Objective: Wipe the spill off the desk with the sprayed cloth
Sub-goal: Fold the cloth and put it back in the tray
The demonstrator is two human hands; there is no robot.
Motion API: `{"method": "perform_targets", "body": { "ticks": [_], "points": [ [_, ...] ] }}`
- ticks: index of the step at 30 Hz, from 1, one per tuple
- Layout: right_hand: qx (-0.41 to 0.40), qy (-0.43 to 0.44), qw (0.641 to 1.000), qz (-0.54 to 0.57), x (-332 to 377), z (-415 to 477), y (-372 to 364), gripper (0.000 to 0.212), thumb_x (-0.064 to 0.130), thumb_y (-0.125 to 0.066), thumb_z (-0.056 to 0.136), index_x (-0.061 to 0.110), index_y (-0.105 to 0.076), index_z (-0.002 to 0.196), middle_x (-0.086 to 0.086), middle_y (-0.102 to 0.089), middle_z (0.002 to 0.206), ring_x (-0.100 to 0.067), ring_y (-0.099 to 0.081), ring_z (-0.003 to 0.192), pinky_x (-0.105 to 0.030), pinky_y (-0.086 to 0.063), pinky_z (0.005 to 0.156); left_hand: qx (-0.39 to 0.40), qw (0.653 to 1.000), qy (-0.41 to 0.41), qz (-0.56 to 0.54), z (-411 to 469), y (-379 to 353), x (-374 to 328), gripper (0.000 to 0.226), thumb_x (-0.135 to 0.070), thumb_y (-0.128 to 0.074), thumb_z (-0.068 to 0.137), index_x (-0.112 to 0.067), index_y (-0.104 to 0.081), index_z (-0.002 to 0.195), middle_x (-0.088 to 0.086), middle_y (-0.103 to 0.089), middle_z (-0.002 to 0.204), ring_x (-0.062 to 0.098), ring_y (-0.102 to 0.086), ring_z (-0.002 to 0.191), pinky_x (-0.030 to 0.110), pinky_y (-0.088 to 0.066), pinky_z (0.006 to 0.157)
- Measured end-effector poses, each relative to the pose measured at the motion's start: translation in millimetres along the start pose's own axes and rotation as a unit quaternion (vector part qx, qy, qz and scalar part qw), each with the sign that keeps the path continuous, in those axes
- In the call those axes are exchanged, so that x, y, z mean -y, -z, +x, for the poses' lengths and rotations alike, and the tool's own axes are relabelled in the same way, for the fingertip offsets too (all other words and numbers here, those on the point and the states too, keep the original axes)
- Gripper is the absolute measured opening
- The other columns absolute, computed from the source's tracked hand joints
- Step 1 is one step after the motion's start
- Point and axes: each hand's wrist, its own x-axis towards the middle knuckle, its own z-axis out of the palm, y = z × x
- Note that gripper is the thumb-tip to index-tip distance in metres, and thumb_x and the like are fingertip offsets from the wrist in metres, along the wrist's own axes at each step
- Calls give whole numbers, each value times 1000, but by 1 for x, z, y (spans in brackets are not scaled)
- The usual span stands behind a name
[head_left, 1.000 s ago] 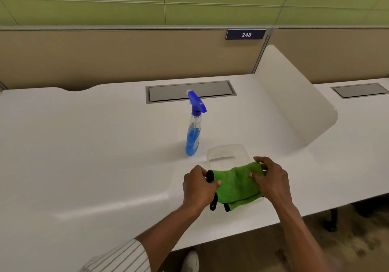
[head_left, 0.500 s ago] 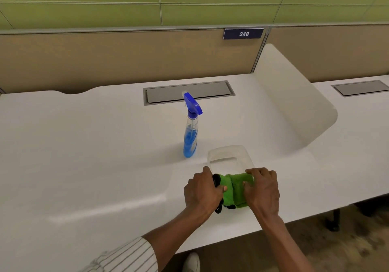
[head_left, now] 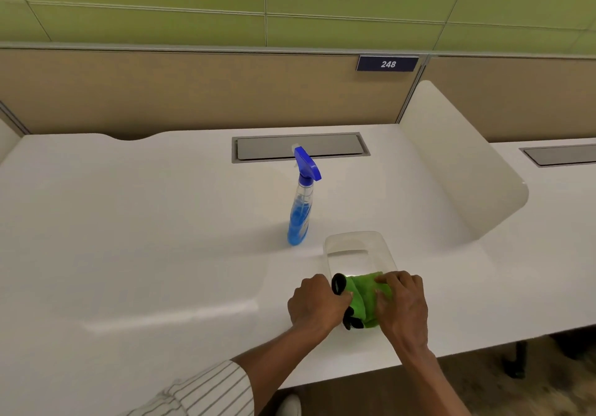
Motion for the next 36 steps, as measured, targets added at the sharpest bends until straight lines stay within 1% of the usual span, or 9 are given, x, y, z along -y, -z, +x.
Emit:
{"method": "perform_targets", "body": {
  "ticks": [5,9,10,13,18,21,25,30,36],
  "points": [
    [-2,-24,998,63,20,18,8,25,13,-81,82,21,-76,105,3,-71,102,-20,-59,99,-32,-51,65,18,1000,6,-20,-1,-4,7,59,-78,-64,85,-21,-70,100,-1,-78,91,20,-78,86,39,-64,82],
    [23,-5,989,145,53,52,17,30,22,-85,83,23,-74,112,4,-70,105,-15,-63,97,-12,-43,69,27,999,9,-25,-2,-6,10,66,-85,-63,84,-22,-71,100,-2,-79,89,18,-79,83,39,-66,83],
    [32,6,986,163,63,62,19,34,24,-85,83,22,-74,115,3,-70,109,-16,-65,98,-14,-47,71,31,999,13,-26,-2,-7,10,68,-86,-62,82,-22,-71,100,-2,-80,89,18,-79,84,39,-66,83],
    [57,22,976,208,95,92,20,49,33,-88,81,20,-69,124,2,-72,118,-17,-68,103,-33,-61,79,39,999,28,-26,-2,-7,12,70,-87,-63,80,-22,-69,104,-1,-80,94,20,-80,89,39,-65,85],
    [121,41,965,228,136,133,4,77,40,-90,78,16,-53,141,-4,-68,133,-20,-67,116,-38,-63,90,35,998,35,-36,1,-12,14,66,-83,-68,80,-22,-68,106,-4,-78,99,19,-77,94,37,-61,84],
    [155,57,961,222,153,150,-11,82,39,-89,79,12,-46,144,-7,-64,140,-24,-64,123,-38,-59,96,28,998,28,-44,3,-15,15,62,-81,-70,80,-24,-66,106,-5,-74,101,18,-74,96,38,-60,84],
    [163,63,957,233,164,161,-30,81,34,-89,80,8,-47,143,-12,-67,135,-27,-65,118,-30,-50,91,22,999,25,-39,6,-17,14,63,-81,-70,81,-25,-65,108,-6,-74,103,19,-73,98,36,-58,83],
    [151,41,960,232,167,169,-44,61,33,-87,83,6,-59,131,-10,-74,114,-29,-70,104,-23,-45,79,25,998,23,-45,6,-19,14,63,-82,-70,80,-25,-65,108,-8,-71,97,16,-70,90,31,-51,71],
    [100,55,973,203,165,164,-30,62,45,-84,83,9,-62,129,-10,-77,113,-21,-68,93,-27,-47,79,38,998,24,-52,5,-14,14,58,-81,-71,80,-27,-59,97,-8,-71,94,17,-72,91,32,-53,73]
  ]
}}
